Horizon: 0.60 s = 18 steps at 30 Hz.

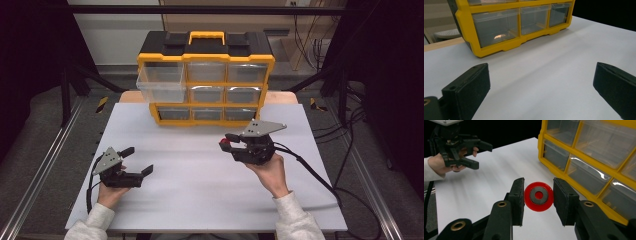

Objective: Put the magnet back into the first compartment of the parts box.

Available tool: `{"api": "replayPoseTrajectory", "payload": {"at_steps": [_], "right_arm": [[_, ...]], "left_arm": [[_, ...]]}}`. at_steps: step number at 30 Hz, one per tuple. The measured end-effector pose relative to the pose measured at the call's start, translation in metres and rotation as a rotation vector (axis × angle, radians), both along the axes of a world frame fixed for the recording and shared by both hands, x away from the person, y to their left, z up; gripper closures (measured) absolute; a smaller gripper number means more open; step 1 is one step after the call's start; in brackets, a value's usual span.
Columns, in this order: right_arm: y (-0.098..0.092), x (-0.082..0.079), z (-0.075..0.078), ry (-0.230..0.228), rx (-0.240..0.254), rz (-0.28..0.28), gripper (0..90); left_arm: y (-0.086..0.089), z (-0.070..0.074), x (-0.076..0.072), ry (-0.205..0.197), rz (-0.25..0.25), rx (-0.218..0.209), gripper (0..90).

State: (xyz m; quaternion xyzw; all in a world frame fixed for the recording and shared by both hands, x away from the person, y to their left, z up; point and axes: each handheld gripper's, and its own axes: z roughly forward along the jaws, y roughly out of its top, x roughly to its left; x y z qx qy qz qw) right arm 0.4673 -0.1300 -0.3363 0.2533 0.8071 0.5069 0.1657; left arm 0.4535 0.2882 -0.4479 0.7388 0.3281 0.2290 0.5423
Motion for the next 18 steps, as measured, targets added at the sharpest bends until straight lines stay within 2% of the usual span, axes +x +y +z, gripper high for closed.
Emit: {"api": "replayPoseTrajectory", "payload": {"at_steps": [9, 18], "right_arm": [[0.006, 0.004, 0.016, -0.014, 0.021, -0.002, 62.2], [0.013, 0.008, 0.036, -0.047, 0.036, -0.005, 62.2]], "left_arm": [[-0.001, 0.0, 0.0, 0.002, 0.002, -0.002, 0.5], [0.0, 0.0, 0.0, 0.001, 0.001, -0.002, 0.5]]}}
